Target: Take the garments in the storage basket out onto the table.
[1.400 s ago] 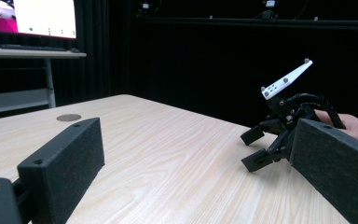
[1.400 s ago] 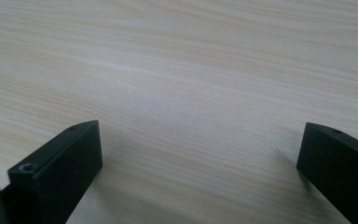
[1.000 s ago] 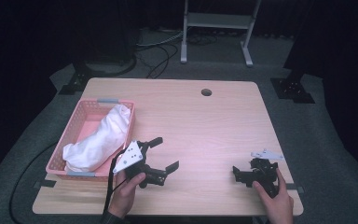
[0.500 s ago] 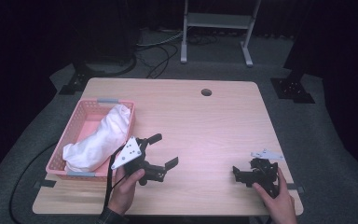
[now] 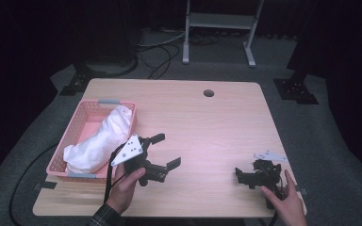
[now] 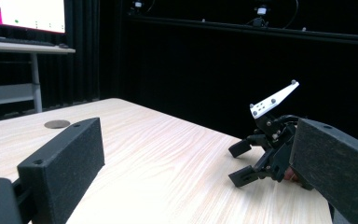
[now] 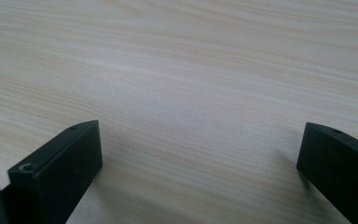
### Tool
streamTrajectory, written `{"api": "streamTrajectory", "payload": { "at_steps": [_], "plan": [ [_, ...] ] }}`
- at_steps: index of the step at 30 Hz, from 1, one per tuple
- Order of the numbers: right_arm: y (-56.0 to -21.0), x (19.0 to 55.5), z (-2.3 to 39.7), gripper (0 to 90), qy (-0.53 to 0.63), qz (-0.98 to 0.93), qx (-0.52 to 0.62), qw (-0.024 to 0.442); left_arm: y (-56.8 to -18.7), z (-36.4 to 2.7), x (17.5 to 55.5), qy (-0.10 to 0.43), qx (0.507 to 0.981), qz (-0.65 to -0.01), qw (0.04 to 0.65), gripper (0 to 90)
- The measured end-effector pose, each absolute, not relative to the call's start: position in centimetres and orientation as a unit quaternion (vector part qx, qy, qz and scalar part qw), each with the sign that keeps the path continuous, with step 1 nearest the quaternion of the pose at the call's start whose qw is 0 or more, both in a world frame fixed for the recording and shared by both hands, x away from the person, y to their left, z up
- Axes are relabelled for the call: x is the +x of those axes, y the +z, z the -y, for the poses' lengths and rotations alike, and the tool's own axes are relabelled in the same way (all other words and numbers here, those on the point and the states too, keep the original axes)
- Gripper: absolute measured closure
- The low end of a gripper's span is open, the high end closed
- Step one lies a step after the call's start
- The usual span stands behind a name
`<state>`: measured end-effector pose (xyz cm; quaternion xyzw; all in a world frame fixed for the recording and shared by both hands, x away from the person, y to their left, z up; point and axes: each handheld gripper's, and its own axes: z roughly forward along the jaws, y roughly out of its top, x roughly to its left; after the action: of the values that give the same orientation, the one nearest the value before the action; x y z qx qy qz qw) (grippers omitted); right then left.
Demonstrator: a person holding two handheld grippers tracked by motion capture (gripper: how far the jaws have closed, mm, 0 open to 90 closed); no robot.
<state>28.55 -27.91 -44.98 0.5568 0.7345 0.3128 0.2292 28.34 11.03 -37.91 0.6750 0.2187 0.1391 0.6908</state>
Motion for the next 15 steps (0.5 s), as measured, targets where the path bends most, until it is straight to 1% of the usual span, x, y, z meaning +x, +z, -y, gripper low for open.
{"api": "streamTrajectory", "payload": {
  "at_steps": [3,4,10,13,15],
  "plan": [
    [-45.0,28.6,27.9,0.0,0.313,-0.735,0.557,0.229,-37.7,-10.8,28.2,0.142,0.680,-0.211,0.687,2.8],
    [-45.0,28.6,27.9,0.0,0.313,-0.735,0.557,0.229,-37.7,-10.5,28.0,0.146,0.689,-0.212,0.678,2.8],
    [-45.0,28.6,27.9,0.0,0.312,-0.735,0.557,0.229,-37.3,-9.3,27.6,0.151,0.689,-0.210,0.677,2.8],
    [-45.0,28.6,27.9,0.0,0.312,-0.735,0.557,0.229,-36.1,-8.6,27.6,0.152,0.697,-0.193,0.674,2.8],
    [-45.0,28.6,27.9,0.0,0.312,-0.735,0.557,0.229,-35.3,-8.4,27.8,0.149,0.697,-0.192,0.674,2.8]
  ]
}}
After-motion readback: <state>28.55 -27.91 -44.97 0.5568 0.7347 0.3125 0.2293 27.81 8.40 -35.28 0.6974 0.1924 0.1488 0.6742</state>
